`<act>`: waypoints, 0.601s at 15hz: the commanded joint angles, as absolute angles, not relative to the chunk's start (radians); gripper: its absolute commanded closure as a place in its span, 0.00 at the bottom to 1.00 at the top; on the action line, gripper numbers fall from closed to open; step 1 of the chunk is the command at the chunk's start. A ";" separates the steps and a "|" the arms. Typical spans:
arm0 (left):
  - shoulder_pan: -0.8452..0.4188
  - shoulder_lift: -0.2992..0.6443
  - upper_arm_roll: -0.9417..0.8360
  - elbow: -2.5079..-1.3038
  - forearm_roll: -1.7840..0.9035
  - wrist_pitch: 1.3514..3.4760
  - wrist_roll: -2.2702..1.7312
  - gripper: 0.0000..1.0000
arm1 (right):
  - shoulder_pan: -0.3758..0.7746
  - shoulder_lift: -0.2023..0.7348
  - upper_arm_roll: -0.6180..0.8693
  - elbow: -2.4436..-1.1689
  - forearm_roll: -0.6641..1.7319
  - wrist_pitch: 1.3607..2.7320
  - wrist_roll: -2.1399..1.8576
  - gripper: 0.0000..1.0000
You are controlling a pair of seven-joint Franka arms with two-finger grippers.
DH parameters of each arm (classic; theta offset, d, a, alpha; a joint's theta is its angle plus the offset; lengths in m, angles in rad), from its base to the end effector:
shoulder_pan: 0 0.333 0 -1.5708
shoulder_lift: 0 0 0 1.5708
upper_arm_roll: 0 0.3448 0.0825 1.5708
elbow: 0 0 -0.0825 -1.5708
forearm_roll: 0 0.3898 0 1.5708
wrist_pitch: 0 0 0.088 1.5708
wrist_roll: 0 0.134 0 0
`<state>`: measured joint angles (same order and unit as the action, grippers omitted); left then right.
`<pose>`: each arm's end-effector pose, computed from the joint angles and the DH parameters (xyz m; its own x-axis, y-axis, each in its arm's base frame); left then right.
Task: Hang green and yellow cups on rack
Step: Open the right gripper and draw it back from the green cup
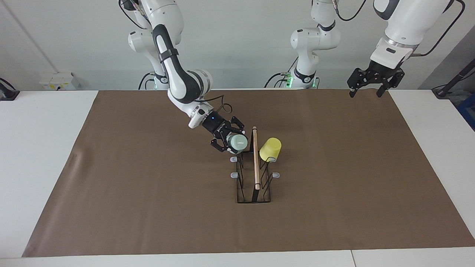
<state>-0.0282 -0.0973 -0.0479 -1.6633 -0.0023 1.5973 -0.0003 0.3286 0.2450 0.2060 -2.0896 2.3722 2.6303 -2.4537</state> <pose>0.5285 -0.0419 0.6373 0.9967 -0.0755 0.0312 -0.0755 -0.9971 -0.0023 0.5324 0.3025 0.3237 0.3301 0.1539 0.9313 0.7485 -0.6439 -0.1589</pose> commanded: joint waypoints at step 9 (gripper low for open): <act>-0.020 -0.129 -0.060 -1.704 -0.018 1.603 0.005 0.00 | 0.325 0.272 0.210 -2.085 2.401 2.706 -2.496 0.00</act>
